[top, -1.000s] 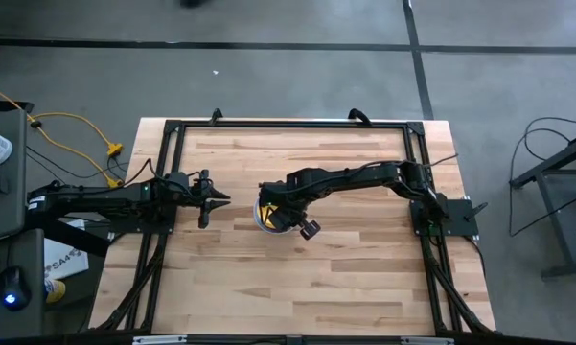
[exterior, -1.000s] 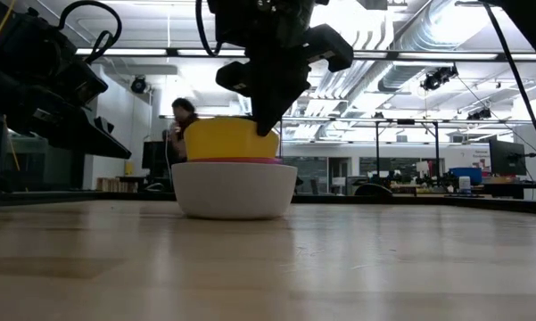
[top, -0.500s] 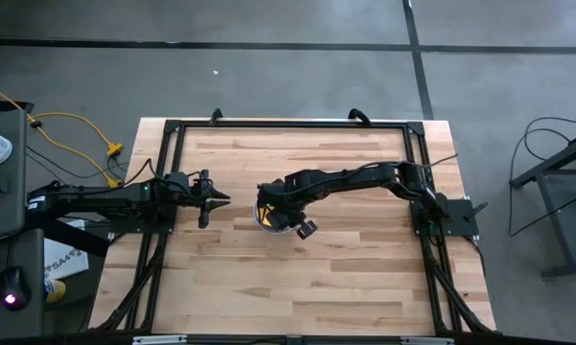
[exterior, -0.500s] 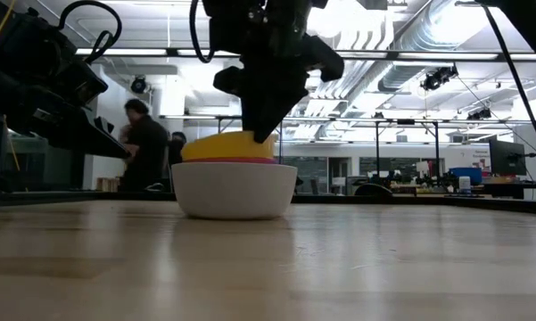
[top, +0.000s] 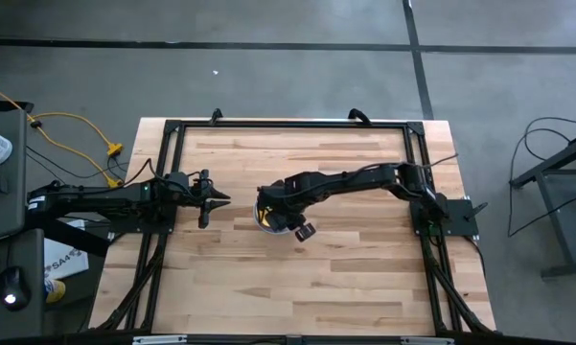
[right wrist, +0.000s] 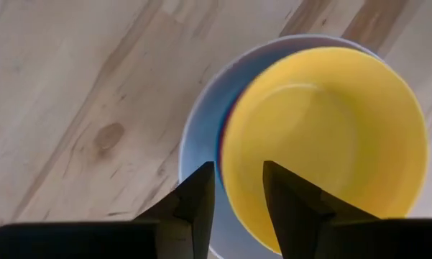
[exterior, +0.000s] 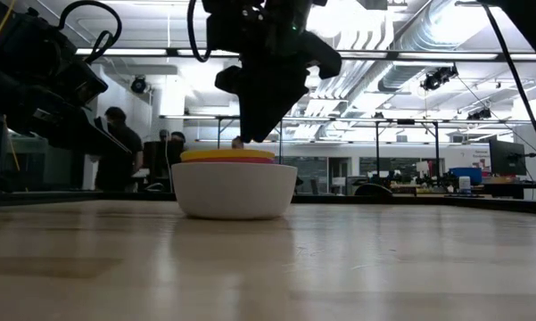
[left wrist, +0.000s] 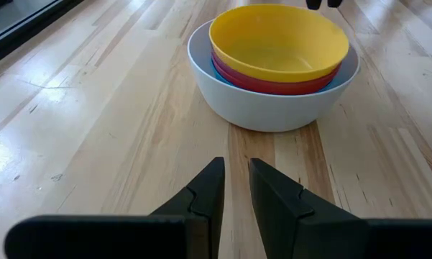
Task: Nest bowls inside each other
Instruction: Stack the yellow bowl on the purple bowl, then return to Home Position
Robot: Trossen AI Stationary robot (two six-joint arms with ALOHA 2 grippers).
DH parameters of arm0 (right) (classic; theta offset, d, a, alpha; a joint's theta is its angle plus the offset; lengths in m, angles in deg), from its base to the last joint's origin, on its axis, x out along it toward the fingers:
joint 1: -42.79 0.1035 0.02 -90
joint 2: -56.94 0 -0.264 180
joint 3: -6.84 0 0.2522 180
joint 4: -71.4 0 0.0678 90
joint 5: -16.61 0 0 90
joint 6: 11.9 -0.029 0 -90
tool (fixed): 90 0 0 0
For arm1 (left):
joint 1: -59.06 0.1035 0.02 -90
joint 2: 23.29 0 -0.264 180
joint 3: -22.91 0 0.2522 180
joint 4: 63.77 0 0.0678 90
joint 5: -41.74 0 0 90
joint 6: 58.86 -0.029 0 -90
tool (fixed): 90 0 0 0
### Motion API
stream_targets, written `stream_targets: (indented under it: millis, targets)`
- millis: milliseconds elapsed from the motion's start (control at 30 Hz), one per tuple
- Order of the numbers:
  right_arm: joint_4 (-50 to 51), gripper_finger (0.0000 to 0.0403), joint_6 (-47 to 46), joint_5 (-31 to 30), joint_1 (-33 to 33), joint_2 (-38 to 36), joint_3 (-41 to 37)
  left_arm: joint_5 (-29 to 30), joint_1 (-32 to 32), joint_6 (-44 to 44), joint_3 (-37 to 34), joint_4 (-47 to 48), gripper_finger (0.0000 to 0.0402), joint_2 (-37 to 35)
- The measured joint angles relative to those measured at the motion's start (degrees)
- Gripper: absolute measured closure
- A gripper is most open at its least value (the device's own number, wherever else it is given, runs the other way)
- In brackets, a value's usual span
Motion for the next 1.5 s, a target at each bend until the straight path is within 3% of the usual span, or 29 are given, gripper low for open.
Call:
stream_targets:
  millis: [500, 767, 1500]
  targets:
    - [-1.0, 0.029, -4.7, -0.2, 2.3, 0.0, 0.0, 0.0, 0.0, 0.0, 0.0, 0.0, 0.0334, 0.0]
    - [0.1, 0.029, -6.3, -6.1, 2.3, -3.1, 0.0, 0.0, 0.0, 0.0, 0.0, 0.0, 0.0334, 0.0]
    - [3.7, 0.029, -22.9, -0.9, -2.7, -9.5, -0.2, 0.0, 0.0, 0.0, 0.0, 0.0, 0.0334, 0.0]
